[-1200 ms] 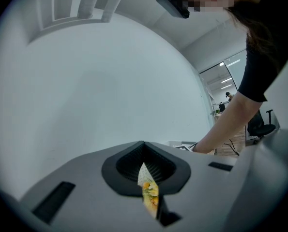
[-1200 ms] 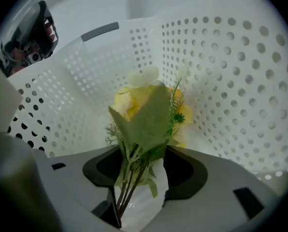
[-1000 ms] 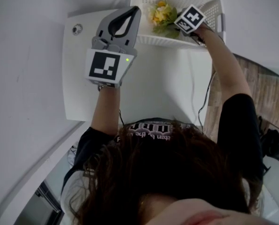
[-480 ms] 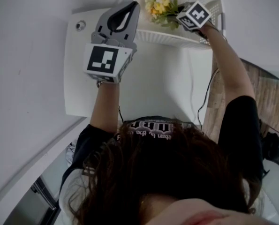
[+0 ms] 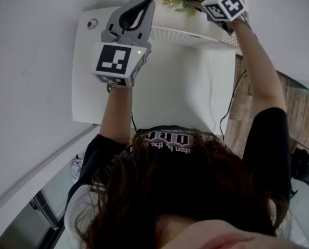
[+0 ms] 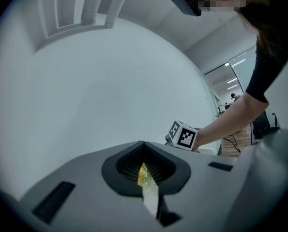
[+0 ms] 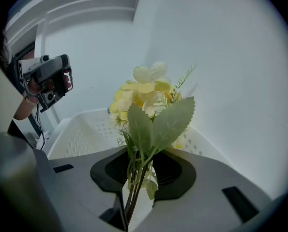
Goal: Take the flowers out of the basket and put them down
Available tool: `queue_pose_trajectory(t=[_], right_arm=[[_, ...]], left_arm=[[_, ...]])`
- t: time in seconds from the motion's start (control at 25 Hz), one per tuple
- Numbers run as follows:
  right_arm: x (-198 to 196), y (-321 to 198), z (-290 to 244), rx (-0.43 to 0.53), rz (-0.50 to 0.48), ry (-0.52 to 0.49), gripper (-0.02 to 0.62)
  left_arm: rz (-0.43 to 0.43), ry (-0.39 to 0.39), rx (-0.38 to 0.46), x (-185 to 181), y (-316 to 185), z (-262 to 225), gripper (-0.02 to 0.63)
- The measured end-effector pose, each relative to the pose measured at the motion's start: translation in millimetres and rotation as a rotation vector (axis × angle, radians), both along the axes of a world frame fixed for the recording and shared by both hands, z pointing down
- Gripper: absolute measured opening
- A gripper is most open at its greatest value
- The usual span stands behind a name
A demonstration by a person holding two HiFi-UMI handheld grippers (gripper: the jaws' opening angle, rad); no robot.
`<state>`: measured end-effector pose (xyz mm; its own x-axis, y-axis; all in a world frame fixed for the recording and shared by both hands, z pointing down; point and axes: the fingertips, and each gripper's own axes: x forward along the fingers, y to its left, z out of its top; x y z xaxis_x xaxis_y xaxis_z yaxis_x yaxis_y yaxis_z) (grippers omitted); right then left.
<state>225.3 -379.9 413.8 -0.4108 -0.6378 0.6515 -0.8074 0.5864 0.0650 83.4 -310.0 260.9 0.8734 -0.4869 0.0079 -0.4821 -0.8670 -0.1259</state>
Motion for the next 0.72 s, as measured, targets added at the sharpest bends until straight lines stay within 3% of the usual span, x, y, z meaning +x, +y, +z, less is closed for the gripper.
queue_pose_trajectory(t=[0.72], right_arm=[[-44, 16, -88, 0.175, -0.095, -0.056, 0.123]], left_arm=[[-0.133, -0.007, 0.017, -44, 6, -9, -0.003]])
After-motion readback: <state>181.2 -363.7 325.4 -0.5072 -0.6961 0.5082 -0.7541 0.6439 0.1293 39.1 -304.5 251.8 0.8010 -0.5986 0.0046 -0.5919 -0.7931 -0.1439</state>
